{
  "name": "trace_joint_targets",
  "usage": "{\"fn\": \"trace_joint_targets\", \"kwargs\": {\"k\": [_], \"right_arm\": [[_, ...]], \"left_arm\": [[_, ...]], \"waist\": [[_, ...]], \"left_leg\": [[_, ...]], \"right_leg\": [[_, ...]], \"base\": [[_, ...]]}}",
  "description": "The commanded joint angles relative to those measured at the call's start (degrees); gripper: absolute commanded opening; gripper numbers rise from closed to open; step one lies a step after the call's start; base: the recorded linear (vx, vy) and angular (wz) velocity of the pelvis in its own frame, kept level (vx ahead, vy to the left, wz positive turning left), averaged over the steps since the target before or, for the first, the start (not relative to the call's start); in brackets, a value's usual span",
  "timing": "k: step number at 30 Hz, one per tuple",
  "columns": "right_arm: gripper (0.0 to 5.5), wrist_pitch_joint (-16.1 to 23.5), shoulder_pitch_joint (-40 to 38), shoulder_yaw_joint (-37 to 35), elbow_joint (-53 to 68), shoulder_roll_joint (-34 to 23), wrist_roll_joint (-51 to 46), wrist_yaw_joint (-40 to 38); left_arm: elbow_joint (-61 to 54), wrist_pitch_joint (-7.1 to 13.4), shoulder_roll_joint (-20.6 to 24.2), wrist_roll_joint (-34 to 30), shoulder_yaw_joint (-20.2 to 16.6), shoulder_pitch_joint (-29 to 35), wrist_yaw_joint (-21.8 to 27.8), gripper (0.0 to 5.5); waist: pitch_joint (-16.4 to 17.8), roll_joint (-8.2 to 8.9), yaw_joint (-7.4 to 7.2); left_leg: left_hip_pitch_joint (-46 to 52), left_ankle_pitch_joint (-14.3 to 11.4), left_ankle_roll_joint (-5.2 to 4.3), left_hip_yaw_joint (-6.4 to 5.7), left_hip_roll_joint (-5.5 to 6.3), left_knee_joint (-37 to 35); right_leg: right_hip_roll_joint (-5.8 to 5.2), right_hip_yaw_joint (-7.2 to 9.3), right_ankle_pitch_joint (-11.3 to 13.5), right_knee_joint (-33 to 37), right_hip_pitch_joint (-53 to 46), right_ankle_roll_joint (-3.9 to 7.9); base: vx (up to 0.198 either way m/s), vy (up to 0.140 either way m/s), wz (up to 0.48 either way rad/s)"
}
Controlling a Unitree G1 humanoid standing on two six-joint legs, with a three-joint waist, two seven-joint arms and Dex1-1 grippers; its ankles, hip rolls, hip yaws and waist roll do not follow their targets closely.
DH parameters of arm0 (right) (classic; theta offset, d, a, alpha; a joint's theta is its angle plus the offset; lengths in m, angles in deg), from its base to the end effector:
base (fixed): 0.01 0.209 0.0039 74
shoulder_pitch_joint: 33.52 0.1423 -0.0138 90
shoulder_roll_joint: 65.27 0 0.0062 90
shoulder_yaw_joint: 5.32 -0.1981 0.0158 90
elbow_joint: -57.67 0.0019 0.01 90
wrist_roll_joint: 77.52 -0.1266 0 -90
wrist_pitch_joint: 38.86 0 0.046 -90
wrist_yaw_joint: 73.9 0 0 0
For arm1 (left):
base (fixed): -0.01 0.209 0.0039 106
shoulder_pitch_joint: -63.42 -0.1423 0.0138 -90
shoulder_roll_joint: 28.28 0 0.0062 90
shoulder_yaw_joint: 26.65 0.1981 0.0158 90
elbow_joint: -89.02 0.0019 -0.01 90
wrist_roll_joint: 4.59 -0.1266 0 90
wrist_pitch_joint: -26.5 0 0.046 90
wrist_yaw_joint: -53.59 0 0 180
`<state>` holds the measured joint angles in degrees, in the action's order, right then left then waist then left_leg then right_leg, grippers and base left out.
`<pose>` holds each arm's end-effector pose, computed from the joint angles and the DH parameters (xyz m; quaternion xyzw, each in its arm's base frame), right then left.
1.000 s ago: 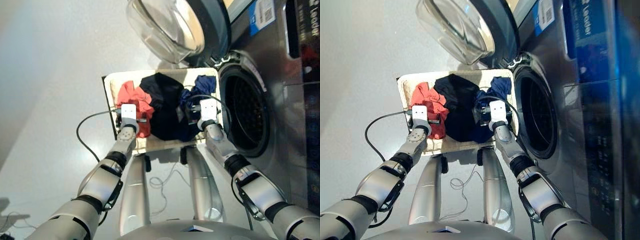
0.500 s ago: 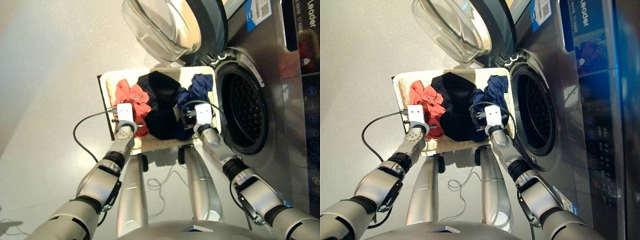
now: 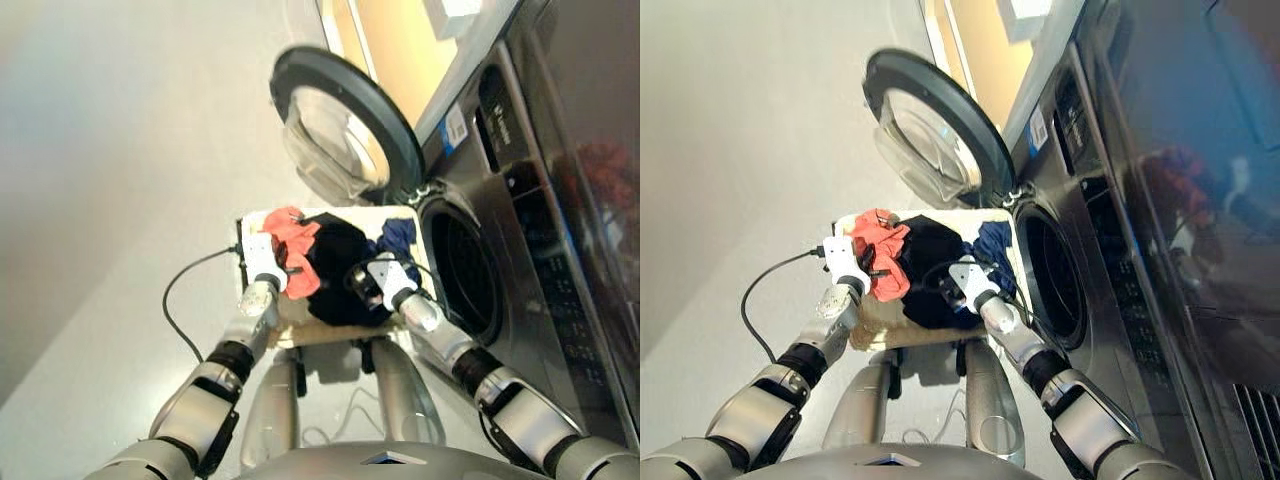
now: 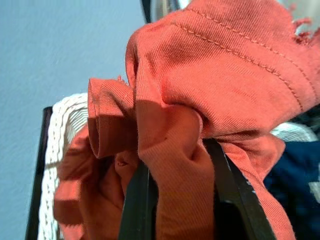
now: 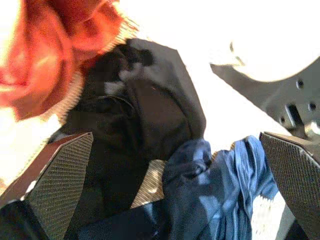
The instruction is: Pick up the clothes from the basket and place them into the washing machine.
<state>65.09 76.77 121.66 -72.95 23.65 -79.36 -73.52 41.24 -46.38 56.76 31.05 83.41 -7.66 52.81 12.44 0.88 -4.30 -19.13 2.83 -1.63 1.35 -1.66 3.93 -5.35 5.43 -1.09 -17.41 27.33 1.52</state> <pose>0.2273 -0.1378 -0.0249 -0.2507 0.0993 0.2748 0.9229 0.2383 0.1503 -0.0181 -0.1222 0.1021 -0.0467 0.9861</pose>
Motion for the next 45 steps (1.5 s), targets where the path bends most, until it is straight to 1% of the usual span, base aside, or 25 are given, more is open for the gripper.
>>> {"fn": "trace_joint_targets", "kwargs": {"k": [1, 2, 4, 5, 6, 7, 9, 10, 11, 12, 16, 19, 24, 25, 27, 29, 30, 31, 32, 33, 36, 41, 43, 44, 45], "right_arm": [[5.50, 2.34, -2.08, 1.91, 7.95, -1.67, 4.48, 2.53], [5.50, 2.32, -2.14, 1.91, 8.00, -1.70, 4.48, 2.54], [5.50, 2.70, -2.79, 3.17, 9.16, -2.04, 5.82, 3.44], [5.50, 2.90, -3.09, 4.07, 9.65, -1.86, 6.31, 4.32], [5.50, 2.89, -3.13, 4.08, 9.68, -1.88, 6.31, 4.33], [5.50, 3.32, -3.40, 4.86, 11.77, -2.19, 6.68, 5.40], [5.50, 3.44, -3.65, 5.18, 12.53, -2.40, 6.81, 6.00], [5.50, 3.38, -3.59, 5.96, 12.24, -2.24, 8.10, 6.38], [5.50, 3.38, -3.61, 5.96, 12.24, -2.24, 8.11, 6.37], [5.50, 3.10, -3.91, 5.88, 11.34, -1.51, 8.43, 6.01], [5.50, 3.08, -4.32, 5.53, 11.78, -0.94, 8.50, 5.38], [5.50, 3.01, -4.45, 6.20, 12.53, -0.11, 8.34, 5.99], [5.50, 3.00, -3.63, 7.73, 11.88, 1.32, 8.29, 6.76], [5.50, 2.92, -2.97, 7.98, 11.85, 1.89, 7.91, 6.88], [5.50, 2.97, -2.63, 8.02, 11.66, 2.19, 7.81, 6.64], [5.50, 2.77, -1.39, 8.04, 11.66, 2.68, 7.55, 6.26], [5.50, 2.77, -1.39, 8.04, 11.66, 2.69, 7.55, 6.26], [5.50, 2.83, -0.43, 8.43, 11.96, 2.82, 8.44, 6.02], [5.50, 2.83, -0.44, 8.42, 11.96, 2.83, 8.45, 6.02], [5.50, 3.05, 0.51, 8.56, 12.44, 2.64, 10.03, 5.40], [5.50, 3.35, 1.69, 7.98, 13.54, 2.19, 12.11, 3.78], [5.50, 3.57, 3.42, 7.04, 14.46, 1.61, 14.91, 1.57], [5.50, 3.56, 3.64, 6.96, 14.67, 1.55, 15.23, 1.40], [4.96, 3.60, 3.70, 6.80, 14.71, 1.46, 15.35, 1.26], [4.14, 3.53, 3.81, 6.62, 14.79, 1.40, 15.55, 1.03]], "left_arm": [[-6.53, 1.39, -0.04, 1.87, 0.61, -2.02, 3.68, 0.00], [-6.55, 1.39, -0.06, 1.87, 0.61, -2.06, 3.68, 0.00], [-7.43, 0.82, -0.71, 2.80, 0.68, -3.30, 4.58, 0.00], [-7.93, 0.48, -1.32, 3.55, 0.60, -4.39, 5.05, 0.00], [-7.95, 0.47, -1.32, 3.55, 0.61, -4.42, 5.05, 0.00], [-8.56, 0.06, -1.72, 4.21, 0.70, -5.38, 5.42, 0.00], [-9.17, -0.28, -2.02, 4.79, 1.01, -5.99, 5.91, 0.00], [-9.40, -0.82, -2.39, 4.77, 1.56, -6.31, 6.39, 0.00], [-9.41, -0.82, -2.39, 4.77, 1.57, -6.34, 6.39, 0.00], [-9.66, -1.09, -2.75, 4.45, 2.23, -6.30, 6.34, 0.00], [-10.99, -1.40, -3.01, 5.34, 2.44, -6.52, 6.14, 0.00], [-13.07, -1.70, -3.68, 6.83, 3.44, -6.47, 6.50, 0.00], [-15.74, -2.30, -4.12, 8.23, 5.13, -6.36, 7.35, 0.00], [-17.11, -2.84, -4.22, 9.57, 5.89, -6.36, 8.02, 0.00], [-18.04, -3.10, -4.14, 10.15, 6.36, -6.49, 8.50, 0.00], [-20.76, -4.15, -3.88, 12.97, 7.76, -6.91, 9.33, 0.00], [-20.80, -4.16, -3.86, 12.98, 7.77, -6.93, 9.32, 0.00], [-22.60, -5.37, -3.81, 14.88, 9.28, -7.46, 10.62, 0.00], [-22.63, -5.39, -3.79, 14.89, 9.29, -7.47, 10.62, 0.00], [-24.19, -6.42, -3.65, 16.52, 10.63, -8.04, 11.82, 0.00], [-26.39, -8.02, -3.40, 19.64, 12.60, -8.74, 12.91, 0.00], [-28.92, -9.54, -2.63, 22.78, 14.70, -9.30, 13.93, 0.00], [-29.35, -9.76, -2.48, 23.29, 14.99, -9.38, 14.06, 0.00], [-29.64, -10.03, -2.19, 23.75, 15.45, -9.55, 14.19, 0.00], [-30.06, -10.07, -2.12, 24.13, 15.62, -9.71, 14.28, 0.00]], "waist": [[-2.43, -0.14, -0.35], [-2.29, -0.15, -0.33], [-3.61, -0.45, -0.29], [-4.88, -0.65, -0.17], [-4.77, -0.65, -0.15], [-6.27, -0.67, -0.01], [-6.87, -0.75, 0.02], [-8.22, -0.89, 0.07], [-8.15, -0.89, 0.08], [-9.29, -1.11, 0.06], [-10.34, -1.24, 0.15], [-11.34, -1.22, 0.16], [-11.93, -1.28, 0.36], [-12.13, -1.36, 0.41], [-12.22, -1.38, 0.42], [-12.43, -1.49, 0.60], [-12.42, -1.48, 0.59], [-12.58, -1.61, 0.71], [-12.55, -1.60, 0.69], [-12.71, -1.69, 0.73], [-12.80, -1.82, 0.62], [-12.76, -1.87, 0.66], [-12.76, -1.85, 0.66], [-12.95, -1.78, 0.63], [-12.99, -1.74, 0.58]], "left_leg": [[5.72, -4.33, -0.15, -0.20, 2.16, 0.97], [6.01, -4.28, -0.16, -0.20, 2.15, 0.80], [8.24, -4.03, -0.17, 0.17, 2.21, -0.38], [10.30, -3.89, -0.16, 0.41, 2.15, -1.42], [10.52, -3.86, -0.16, 0.44, 2.14, -1.54], [12.48, -3.60, -0.21, 0.66, 2.10, -2.97], [13.74, -3.36, -0.30, 0.86, 1.96, -3.91], [15.19, -3.16, -0.46, 0.96, 1.79, -5.00], [15.36, -3.13, -0.47, 0.97, 1.78, -5.11], [16.54, -2.59, -0.66, 1.22, 1.54, -6.30], [18.23, -1.59, -0.82, 1.37, 1.12, -8.41], [19.63, -1.63, -0.86, 1.65, 0.87, -8.76], [20.92, -1.87, -0.90, 1.33, 0.62, -8.93], [21.16, -1.96, -0.90, 1.27, 0.57, -8.93], [21.30, -1.99, -0.91, 1.20, 0.53, -8.93], [21.55, -2.06, -0.88, 0.94, 0.43, -8.92], [21.57, -2.06, -0.89, 0.93, 0.43, -8.92], [21.83, -2.17, -0.87, 0.73, 0.43, -8.89], [21.86, -2.17, -0.87, 0.71, 0.43, -8.89], [22.11, -2.30, -0.83, 0.53, 0.38, -8.83], [22.29, -2.48, -0.80, 0.36, 0.39, -8.77], [22.36, -2.67, -0.69, 0.20, 0.25, -8.70], [22.46, -2.71, -0.68, 0.15, 0.25, -8.67], [22.60, -2.83, -0.63, 0.08, 0.22, -8.66], [22.67, -2.88, -0.63, 0.07, 0.21, -8.65]], "right_leg": [[0.00, -0.17, 2.24, 13.78, -12.25, 5.28], [0.01, -0.16, 2.27, 13.90, -12.52, 5.28], [0.30, -0.26, 2.42, 15.29, -14.43, 5.36], [0.60, -0.44, 2.52, 16.52, -16.42, 5.38], [0.61, -0.46, 2.54, 16.61, -16.61, 5.38], [1.01, -0.52, 2.56, 17.99, -18.70, 5.45], [1.14, -0.42, 2.79, 19.07, -19.99, 5.52], [1.29, -0.34, 3.02, 20.62, -21.50, 5.61], [1.30, -0.34, 3.06, 20.73, -21.67, 5.61], [1.45, -0.27, 3.33, 21.97, -22.83, 5.69], [1.84, -0.15, 3.17, 22.41, -23.83, 5.79], [2.01, -0.38, 2.92, 22.41, -25.43, 5.85], [2.06, -0.14, 2.48, 22.41, -26.75, 5.79], [2.05, -0.08, 2.35, 22.41, -27.04, 5.77], [2.07, 0.03, 2.26, 22.41, -27.22, 5.78], [2.16, 0.19, 2.00, 22.41, -27.68, 5.76], [2.16, 0.20, 1.99, 22.41, -27.70, 5.76], [2.17, 0.33, 1.81, 22.41, -28.04, 5.71], [2.17, 0.35, 1.80, 22.41, -28.07, 5.71], [2.18, 0.42, 1.61, 22.41, -28.37, 5.67], [2.24, 0.69, 1.35, 22.41, -28.65, 5.65], [2.21, 0.90, 1.10, 22.41, -28.93, 5.68], [2.22, 0.95, 1.05, 22.41, -29.04, 5.69], [2.21, 0.91, 0.95, 22.41, -29.21, 5.69], [2.24, 0.85, 0.90, 22.41, -29.24, 5.70]], "base": [[0.000, 0.000, 0.000], [0.000, 0.000, 0.000], [0.000, 0.000, 0.000], [0.000, 0.000, 0.000], [0.065, -0.054, -0.050], [0.064, -0.043, -0.038], [0.032, -0.021, -0.032], [0.000, 0.000, 0.000], [0.000, 0.000, 0.000], [0.000, 0.000, 0.000], [0.000, 0.000, 0.000], [0.018, -0.011, -0.009], [0.011, -0.005, 0.000], [0.000, 0.000, 0.000], [0.000, 0.000, 0.000], [0.000, 0.000, 0.000], [0.000, 0.000, 0.000], [0.000, 0.000, 0.000], [0.000, 0.000, 0.000], [0.000, 0.000, 0.000], [0.000, 0.000, 0.000], [0.000, 0.000, 0.000], [0.000, 0.000, 0.000], [0.000, 0.000, 0.000], [0.000, 0.000, 0.000]]}}
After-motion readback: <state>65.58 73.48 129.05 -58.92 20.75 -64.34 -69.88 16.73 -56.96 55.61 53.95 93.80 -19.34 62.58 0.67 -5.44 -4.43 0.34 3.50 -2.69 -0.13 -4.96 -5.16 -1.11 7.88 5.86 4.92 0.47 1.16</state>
